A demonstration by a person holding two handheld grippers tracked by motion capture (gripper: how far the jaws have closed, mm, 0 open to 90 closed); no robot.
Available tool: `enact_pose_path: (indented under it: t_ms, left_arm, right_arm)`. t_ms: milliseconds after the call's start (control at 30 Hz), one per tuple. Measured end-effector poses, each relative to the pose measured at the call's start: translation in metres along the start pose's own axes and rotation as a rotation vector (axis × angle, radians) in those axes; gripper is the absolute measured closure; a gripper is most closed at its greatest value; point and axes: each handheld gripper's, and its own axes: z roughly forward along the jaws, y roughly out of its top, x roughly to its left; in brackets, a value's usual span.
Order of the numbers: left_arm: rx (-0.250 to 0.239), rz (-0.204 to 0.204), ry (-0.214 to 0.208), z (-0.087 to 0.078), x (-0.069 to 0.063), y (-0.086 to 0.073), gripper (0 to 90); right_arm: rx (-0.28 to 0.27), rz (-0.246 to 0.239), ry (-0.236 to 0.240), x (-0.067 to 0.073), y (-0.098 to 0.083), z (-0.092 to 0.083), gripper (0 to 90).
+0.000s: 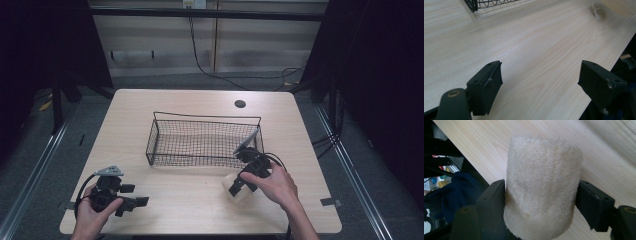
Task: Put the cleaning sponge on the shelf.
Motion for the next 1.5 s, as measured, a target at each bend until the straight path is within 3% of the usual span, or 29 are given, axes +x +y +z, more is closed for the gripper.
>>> enact_pose_path:
  t_ms: [567,1500]
  left_arm:
    - [0.004,0.002,0.000,0.000,0.000,0.000,18.6]
    - [0.004,0.002,0.001,0.000,0.000,0.000,18.6]
  right_arm:
    - [-0.004,-0.012,0.007,0.005,0.004,-0.019,26.7]
    - [0.007,-0.055,-0.029,0.022,0.019,-0.045,26.8]
